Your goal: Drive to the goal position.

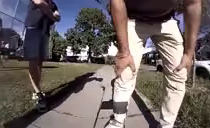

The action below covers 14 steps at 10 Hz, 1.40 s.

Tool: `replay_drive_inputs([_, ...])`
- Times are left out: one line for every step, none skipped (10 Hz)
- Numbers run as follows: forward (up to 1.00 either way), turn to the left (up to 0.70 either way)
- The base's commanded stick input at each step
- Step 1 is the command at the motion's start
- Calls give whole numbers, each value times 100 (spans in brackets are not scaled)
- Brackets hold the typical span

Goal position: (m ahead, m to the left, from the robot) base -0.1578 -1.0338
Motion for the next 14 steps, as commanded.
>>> replay_drive_inputs([5,-1])
replay_drive_inputs([5,-1])
replay_drive_inputs([5,-1])
replay_drive_inputs([5,-1])
replay_drive_inputs([5,-1])
replay_drive_inputs([5,-1])
replay_drive_inputs([5,-1])
replay_drive_inputs([5,-1])
replay_drive_inputs([5,-1])
replay_drive_inputs([5,-1])
replay_drive_inputs([5,-1])
replay_drive_inputs([5,-1])
replay_drive_inputs([5,-1])
replay_drive_inputs([5,-1])
